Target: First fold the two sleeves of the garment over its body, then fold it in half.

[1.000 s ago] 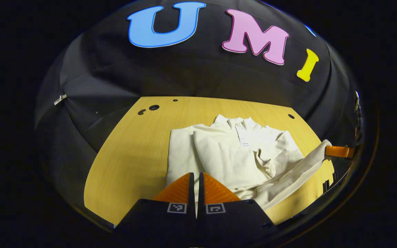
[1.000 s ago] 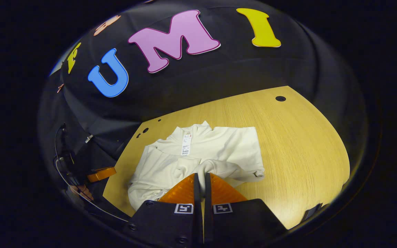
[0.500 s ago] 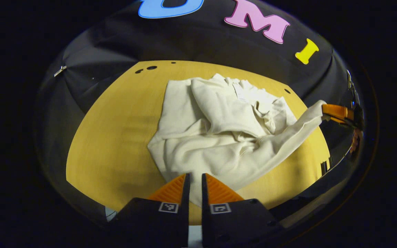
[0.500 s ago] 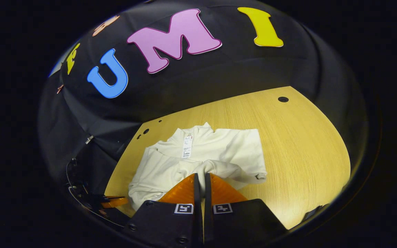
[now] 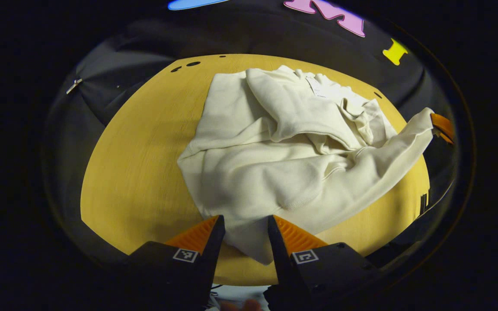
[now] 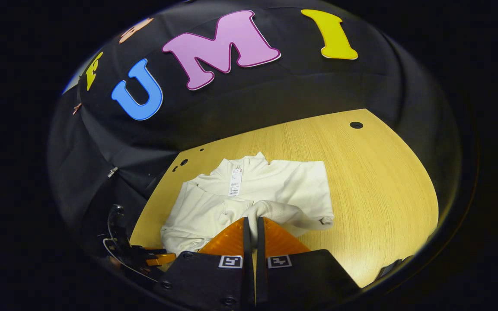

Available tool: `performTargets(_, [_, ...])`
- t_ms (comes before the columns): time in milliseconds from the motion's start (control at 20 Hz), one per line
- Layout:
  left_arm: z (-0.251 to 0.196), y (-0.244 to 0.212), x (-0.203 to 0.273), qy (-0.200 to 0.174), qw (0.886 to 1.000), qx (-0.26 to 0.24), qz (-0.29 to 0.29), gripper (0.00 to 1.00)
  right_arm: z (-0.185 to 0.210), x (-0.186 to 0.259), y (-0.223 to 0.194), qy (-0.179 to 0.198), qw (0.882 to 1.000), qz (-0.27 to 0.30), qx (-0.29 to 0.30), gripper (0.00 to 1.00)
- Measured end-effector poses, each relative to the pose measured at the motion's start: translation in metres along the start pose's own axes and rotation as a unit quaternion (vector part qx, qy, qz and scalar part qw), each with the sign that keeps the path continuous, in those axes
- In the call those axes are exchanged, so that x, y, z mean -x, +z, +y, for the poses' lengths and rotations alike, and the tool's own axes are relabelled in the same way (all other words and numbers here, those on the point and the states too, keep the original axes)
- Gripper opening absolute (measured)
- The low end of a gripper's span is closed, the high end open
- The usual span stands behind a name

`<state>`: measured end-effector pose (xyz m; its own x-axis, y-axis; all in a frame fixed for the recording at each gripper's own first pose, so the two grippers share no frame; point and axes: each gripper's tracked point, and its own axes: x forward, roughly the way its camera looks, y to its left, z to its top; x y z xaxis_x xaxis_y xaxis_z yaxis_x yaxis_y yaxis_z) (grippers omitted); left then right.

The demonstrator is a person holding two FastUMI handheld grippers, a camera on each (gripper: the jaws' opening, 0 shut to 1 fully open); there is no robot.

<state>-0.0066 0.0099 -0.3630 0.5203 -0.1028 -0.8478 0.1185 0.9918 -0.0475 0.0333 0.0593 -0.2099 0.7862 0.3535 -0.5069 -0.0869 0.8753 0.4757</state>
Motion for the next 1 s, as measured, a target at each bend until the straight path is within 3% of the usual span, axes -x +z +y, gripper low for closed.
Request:
performTargets(100, [-0.003,0.0,-0.003,0.006,1.0,-0.015,0.012,0.71,0.0,0.0,-0.001,0.0,1.0,0.001,0.0,0.06])
performTargets(250, [-0.005,0.006,-0.004,-0.007,1.0,-0.022,0.006,0.54,0.001,-0.001,-0.001,0.002,1.0,0.003,0.001,0.06])
performTargets(350, [-0.004,0.011,-0.005,-0.006,1.0,-0.011,0.003,0.13,0.002,-0.001,-0.003,0.004,1.0,0.005,0.006,0.06])
performTargets(400, [-0.005,0.014,-0.004,-0.008,1.0,-0.006,-0.001,0.06,0.002,-0.002,-0.003,0.003,1.0,0.003,0.007,0.06])
performTargets(750, [-0.008,0.114,0.044,-0.021,0.993,0.03,-0.111,0.06,-0.008,-0.007,0.007,-0.007,1.0,-0.004,-0.005,0.06])
performTargets(1000, [-0.005,0.16,0.022,-0.014,0.992,0.024,-0.124,0.06,-0.015,-0.028,0.016,-0.012,1.0,-0.006,-0.014,0.06])
